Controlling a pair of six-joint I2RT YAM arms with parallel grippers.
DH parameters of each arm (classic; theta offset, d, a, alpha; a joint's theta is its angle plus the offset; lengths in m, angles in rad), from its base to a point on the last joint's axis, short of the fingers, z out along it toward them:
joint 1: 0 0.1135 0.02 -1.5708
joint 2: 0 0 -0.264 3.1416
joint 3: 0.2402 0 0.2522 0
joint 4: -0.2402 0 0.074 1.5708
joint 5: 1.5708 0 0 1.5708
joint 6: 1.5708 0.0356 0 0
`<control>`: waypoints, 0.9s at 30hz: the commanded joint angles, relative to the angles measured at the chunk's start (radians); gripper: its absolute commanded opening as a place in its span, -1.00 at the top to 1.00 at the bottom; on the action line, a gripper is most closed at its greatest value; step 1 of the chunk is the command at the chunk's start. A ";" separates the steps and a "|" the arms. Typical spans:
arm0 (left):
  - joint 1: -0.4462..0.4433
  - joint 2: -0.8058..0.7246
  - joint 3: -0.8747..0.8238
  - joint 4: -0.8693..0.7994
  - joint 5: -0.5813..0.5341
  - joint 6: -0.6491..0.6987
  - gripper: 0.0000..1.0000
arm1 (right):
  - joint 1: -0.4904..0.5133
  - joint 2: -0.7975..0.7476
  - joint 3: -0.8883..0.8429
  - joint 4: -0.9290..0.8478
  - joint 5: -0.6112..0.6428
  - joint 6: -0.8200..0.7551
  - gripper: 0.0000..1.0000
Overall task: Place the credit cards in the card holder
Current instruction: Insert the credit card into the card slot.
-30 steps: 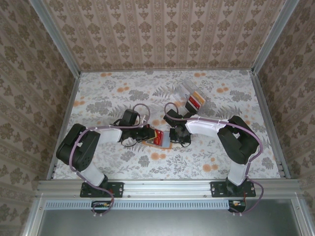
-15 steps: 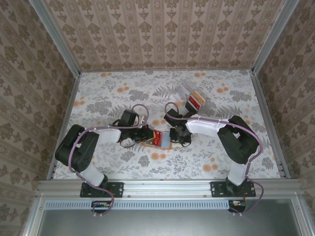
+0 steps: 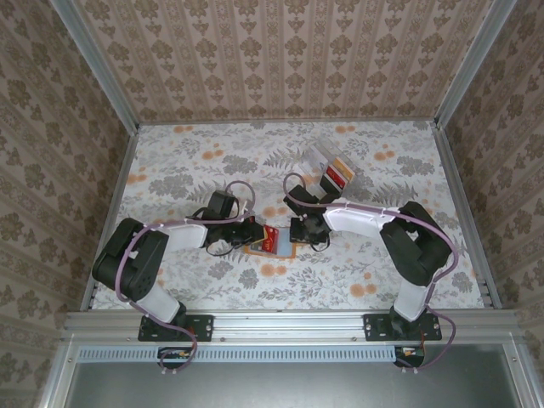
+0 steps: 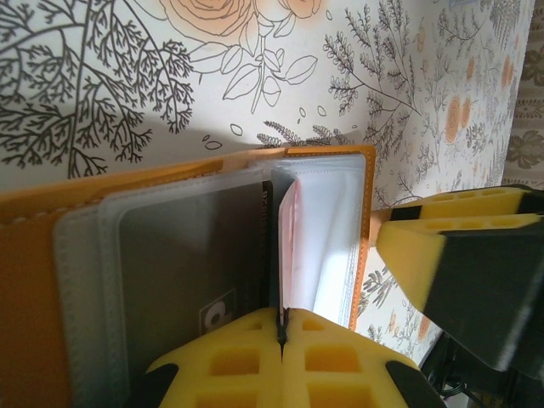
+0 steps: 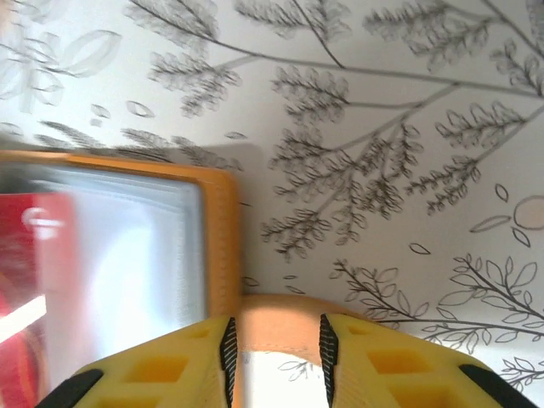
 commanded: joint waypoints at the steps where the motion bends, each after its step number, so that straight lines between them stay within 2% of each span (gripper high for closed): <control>1: 0.002 -0.011 -0.015 -0.005 -0.007 -0.016 1.00 | 0.002 -0.045 0.017 0.040 -0.023 -0.034 0.31; 7: 0.002 -0.019 -0.025 0.008 -0.038 -0.028 1.00 | 0.013 0.012 0.069 0.037 -0.058 -0.042 0.56; 15: 0.008 -0.035 -0.029 -0.031 -0.036 0.004 1.00 | 0.012 0.136 0.068 -0.002 -0.013 -0.007 0.81; 24: 0.038 -0.069 -0.040 -0.069 -0.041 0.032 0.98 | 0.011 0.154 0.022 0.030 -0.013 0.004 0.84; 27: 0.036 -0.037 -0.039 -0.026 0.006 0.012 0.98 | 0.011 0.157 0.026 0.035 -0.020 0.004 0.82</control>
